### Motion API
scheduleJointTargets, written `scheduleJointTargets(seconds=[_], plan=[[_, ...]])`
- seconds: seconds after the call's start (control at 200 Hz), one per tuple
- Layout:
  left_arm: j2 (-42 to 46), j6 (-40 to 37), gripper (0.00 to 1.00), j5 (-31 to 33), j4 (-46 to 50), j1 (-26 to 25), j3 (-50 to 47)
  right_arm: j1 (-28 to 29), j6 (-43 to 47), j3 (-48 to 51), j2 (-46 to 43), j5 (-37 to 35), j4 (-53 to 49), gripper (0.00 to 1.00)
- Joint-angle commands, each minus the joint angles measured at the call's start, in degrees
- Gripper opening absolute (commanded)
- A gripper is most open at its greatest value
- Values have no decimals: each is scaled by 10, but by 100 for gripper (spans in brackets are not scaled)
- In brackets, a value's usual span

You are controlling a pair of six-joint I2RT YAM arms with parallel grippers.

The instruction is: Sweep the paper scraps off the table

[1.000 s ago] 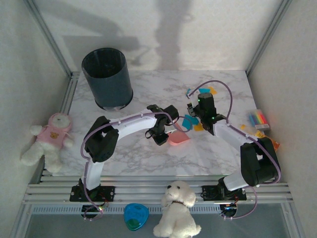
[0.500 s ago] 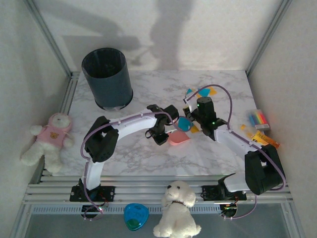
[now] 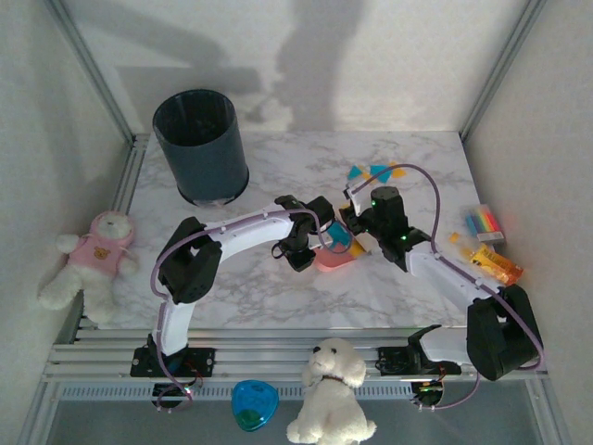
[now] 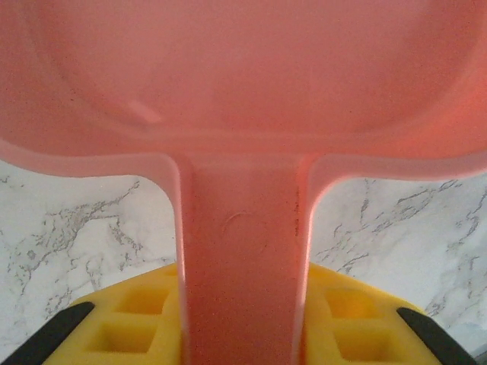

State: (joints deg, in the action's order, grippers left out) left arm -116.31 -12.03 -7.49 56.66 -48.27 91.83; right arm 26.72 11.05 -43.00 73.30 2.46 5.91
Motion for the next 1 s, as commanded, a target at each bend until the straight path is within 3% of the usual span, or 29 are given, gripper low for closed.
scheduleJointTargets(seconds=[0.0, 0.28, 0.836, 0.996], plan=[[-7, 1, 0, 19, 24, 2, 16, 16, -21, 6, -12, 33, -19, 0], [-5, -1, 0, 13, 24, 2, 14, 22, -31, 1, -22, 36, -18, 0], [15, -4, 0, -2, 19, 1, -12, 24, -113, -15, -38, -81, -14, 0], [22, -1, 0, -1, 17, -2, -24, 24, -121, -15, -63, -80, -33, 0]])
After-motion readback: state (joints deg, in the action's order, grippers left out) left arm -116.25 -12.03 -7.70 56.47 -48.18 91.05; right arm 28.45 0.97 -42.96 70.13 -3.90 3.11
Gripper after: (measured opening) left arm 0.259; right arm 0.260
